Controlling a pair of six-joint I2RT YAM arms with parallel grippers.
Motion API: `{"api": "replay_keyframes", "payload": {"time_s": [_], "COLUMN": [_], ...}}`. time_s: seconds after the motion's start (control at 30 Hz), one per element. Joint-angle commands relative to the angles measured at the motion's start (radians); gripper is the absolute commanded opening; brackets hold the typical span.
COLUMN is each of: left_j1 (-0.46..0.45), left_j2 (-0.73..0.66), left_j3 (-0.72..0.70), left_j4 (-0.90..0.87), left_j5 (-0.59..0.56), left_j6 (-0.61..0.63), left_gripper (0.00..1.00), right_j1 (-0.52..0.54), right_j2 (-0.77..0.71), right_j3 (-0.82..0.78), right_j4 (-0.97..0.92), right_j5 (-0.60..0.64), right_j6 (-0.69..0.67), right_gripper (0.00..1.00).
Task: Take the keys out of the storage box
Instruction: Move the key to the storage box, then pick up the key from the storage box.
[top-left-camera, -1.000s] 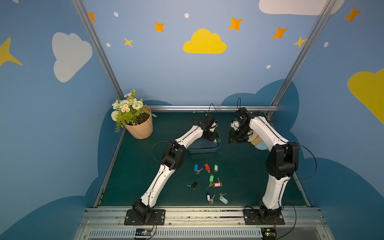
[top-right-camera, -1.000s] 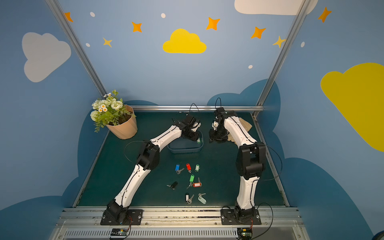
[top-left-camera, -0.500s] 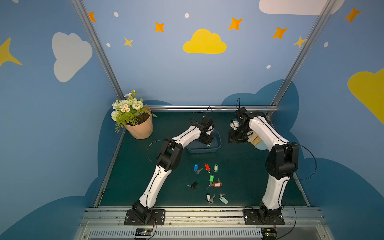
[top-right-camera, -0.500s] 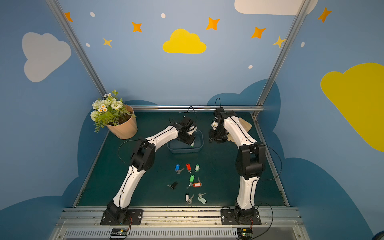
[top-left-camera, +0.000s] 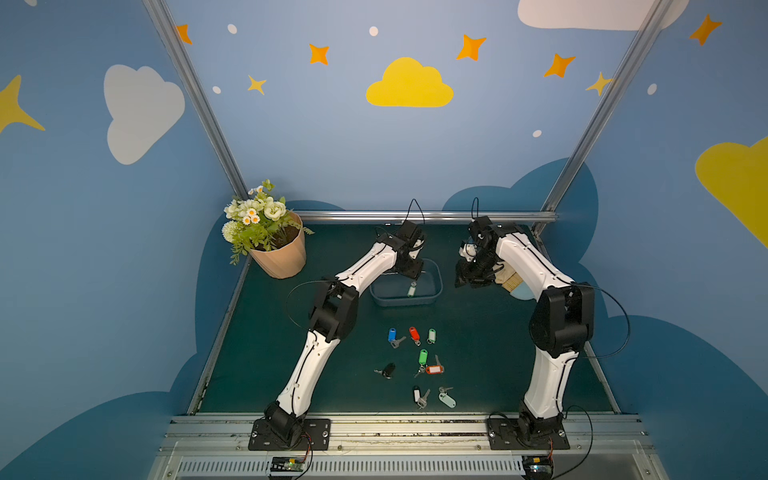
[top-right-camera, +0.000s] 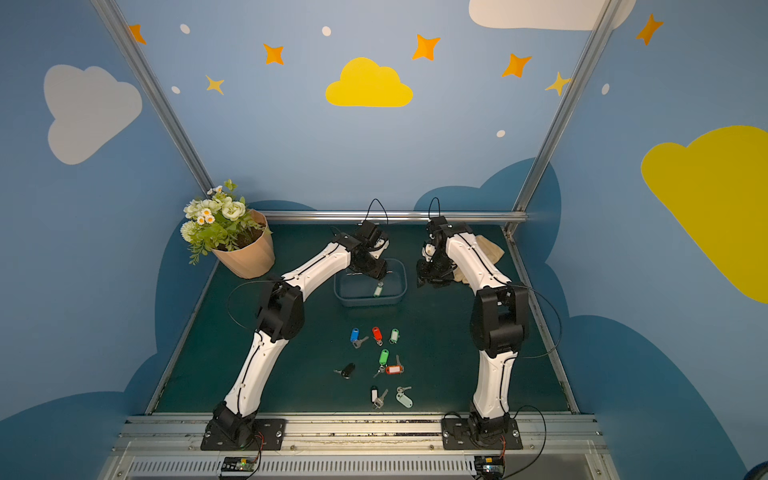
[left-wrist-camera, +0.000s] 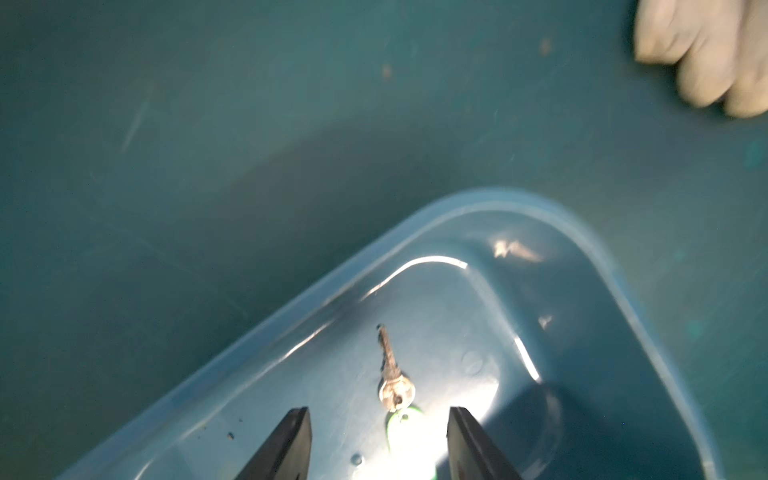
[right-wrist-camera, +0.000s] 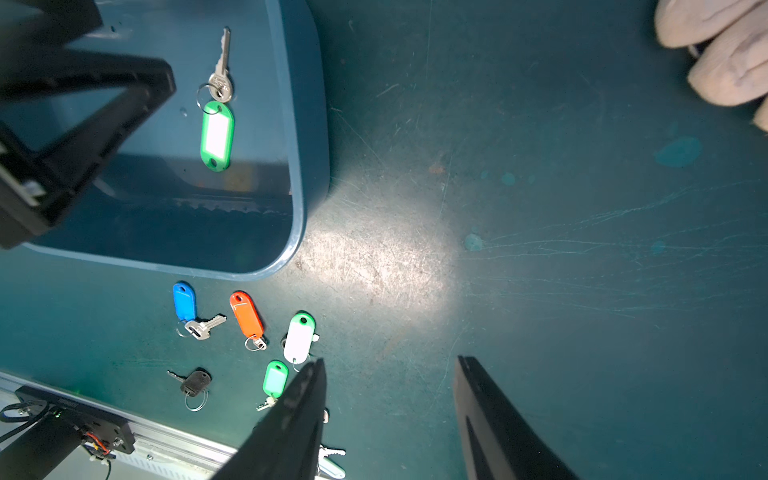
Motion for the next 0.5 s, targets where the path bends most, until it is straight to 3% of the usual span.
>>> {"api": "replay_keyframes", "payload": {"time_s": [0.0,0.3,0.47], "left_j1": [-0.002,-0.031,-0.037], "left_j2": [0.044,0.049,0.063], "left_j3": [0.017,-0.031,-0.039], "left_j4": [-0.052,-0.068,-0.068], "left_j5": [0.03,0.016,0.007], "left_j6": [0.008,-0.004,-0.019], "left_gripper": [0.58,0.55,0.38], "right_j1": [0.007,0.006,0.007], "right_j2": [0.006,0.022,0.031], "right_j3": [0.009,0.026,0.03], "right_j4": [-0.003,-0.003,-0.003], "right_j5": [-0.006,-0.006,-0.008], "right_j6": [-0.002,-0.003,-0.005], "right_gripper": [0.55,0.55,0.55]}}
